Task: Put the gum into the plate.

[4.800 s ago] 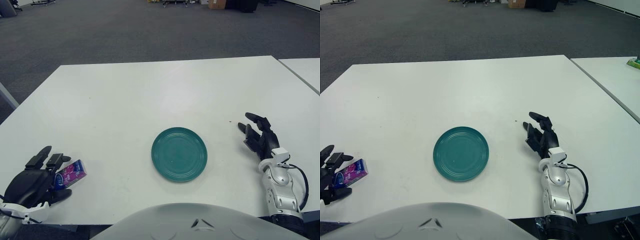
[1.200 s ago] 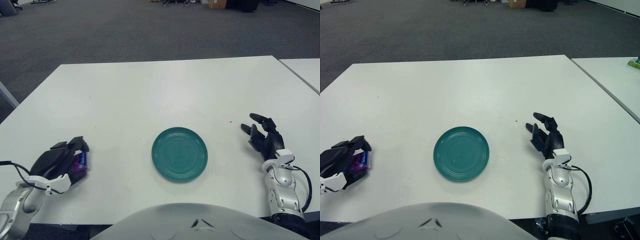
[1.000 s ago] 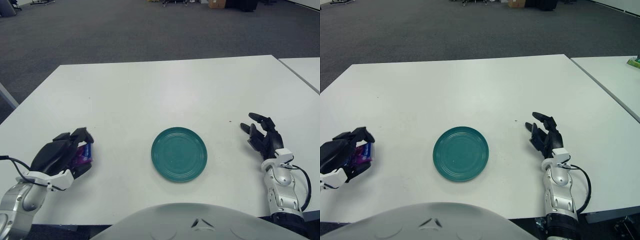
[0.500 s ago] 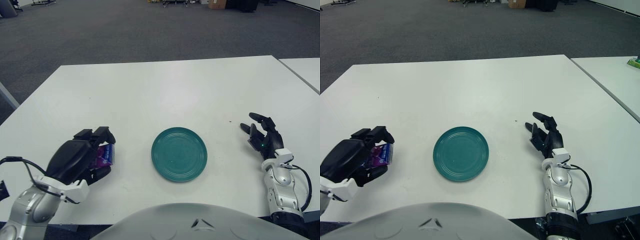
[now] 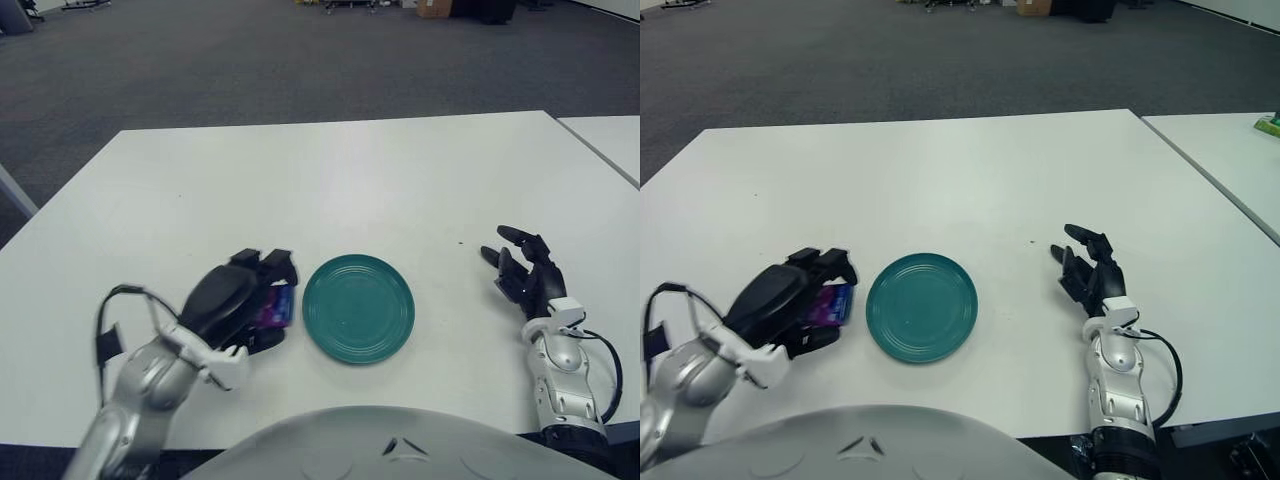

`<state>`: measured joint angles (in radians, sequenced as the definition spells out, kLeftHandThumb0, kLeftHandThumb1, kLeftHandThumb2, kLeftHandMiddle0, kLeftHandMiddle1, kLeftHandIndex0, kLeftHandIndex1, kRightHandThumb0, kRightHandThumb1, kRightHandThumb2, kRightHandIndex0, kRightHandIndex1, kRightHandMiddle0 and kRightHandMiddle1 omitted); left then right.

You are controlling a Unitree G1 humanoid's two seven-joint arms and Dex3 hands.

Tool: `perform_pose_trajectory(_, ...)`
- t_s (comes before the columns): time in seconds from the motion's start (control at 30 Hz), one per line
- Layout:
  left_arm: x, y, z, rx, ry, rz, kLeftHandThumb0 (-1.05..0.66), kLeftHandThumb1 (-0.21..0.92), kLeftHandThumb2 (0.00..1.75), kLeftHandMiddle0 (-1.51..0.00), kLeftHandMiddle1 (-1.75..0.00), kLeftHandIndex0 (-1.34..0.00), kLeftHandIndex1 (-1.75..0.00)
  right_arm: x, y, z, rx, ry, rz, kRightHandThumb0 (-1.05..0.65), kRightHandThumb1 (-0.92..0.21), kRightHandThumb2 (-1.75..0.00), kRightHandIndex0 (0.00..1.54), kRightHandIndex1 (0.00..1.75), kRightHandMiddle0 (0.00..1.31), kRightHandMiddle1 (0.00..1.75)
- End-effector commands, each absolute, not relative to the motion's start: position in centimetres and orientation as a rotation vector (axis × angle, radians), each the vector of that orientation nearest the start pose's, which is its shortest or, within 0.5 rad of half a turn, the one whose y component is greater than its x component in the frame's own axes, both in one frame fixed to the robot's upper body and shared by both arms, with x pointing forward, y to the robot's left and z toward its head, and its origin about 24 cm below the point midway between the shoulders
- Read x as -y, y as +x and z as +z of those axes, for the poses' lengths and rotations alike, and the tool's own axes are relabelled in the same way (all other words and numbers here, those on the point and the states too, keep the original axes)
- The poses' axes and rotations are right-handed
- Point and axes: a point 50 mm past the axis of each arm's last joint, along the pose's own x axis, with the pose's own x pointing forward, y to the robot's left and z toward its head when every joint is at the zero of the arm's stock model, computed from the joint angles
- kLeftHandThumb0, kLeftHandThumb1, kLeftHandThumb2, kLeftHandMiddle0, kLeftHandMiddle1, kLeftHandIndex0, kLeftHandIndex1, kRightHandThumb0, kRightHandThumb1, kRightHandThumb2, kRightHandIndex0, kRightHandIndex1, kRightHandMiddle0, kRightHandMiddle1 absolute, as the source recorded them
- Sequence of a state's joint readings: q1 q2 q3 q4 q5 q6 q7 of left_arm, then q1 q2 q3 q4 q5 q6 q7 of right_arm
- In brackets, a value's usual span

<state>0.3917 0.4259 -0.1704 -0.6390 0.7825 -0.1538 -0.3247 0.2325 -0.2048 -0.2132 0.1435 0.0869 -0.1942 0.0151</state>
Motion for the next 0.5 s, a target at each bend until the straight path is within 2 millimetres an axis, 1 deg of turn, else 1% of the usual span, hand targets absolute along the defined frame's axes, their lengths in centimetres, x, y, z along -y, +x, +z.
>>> perform_pose_trajectory(0.0,-12.6,16.9,10.7,0.353,1.167,-0.556,-0.44,0.38,1.23,-1.12,-1.75,-0.55,-1.75,25.2,16.8,-3.1,-0.322,-0.145,-0.256,-0.64,-0.92,-0.83,0.69,0.09,0.15,0.86)
perform_pose_trajectory(0.2,-10.5,18.2,11.2,0.492,1.180,-0.589,-0.44,0.38,1.23,-1.11,-1.75,-0.55,-1.75,24.9,16.6,-3.2,-0.321,-0.132,-0.264,-0.64,-0.92,-0.83,0.69,0.09,0.14,0.86)
perform_pose_trajectory(0.3,-10.1,18.7,11.0,0.511,1.171,-0.607,-0.45,0.37,1.24,-1.10,-1.75,-0.56,-1.75,24.7,16.5,-3.2,-0.321,-0.128,-0.266,-0.64,-0.92,-0.83,0.68,0.08,0.14,0.86)
perform_pose_trajectory(0.4,-9.1,19.4,11.1,0.541,1.164,-0.623,-0.45,0.37,1.24,-1.09,-1.75,-0.56,-1.75,24.6,16.5,-3.2,-0.321,-0.126,-0.267,-0.63,-0.92,-0.84,0.68,0.08,0.14,0.86)
perform_pose_trajectory(0.47,-8.4,19.7,11.5,0.555,1.153,-0.636,-0.45,0.37,1.24,-1.08,-1.75,-0.56,-1.75,24.5,16.4,-3.2,-0.319,-0.125,-0.269,-0.63,-0.92,-0.84,0.68,0.08,0.14,0.86)
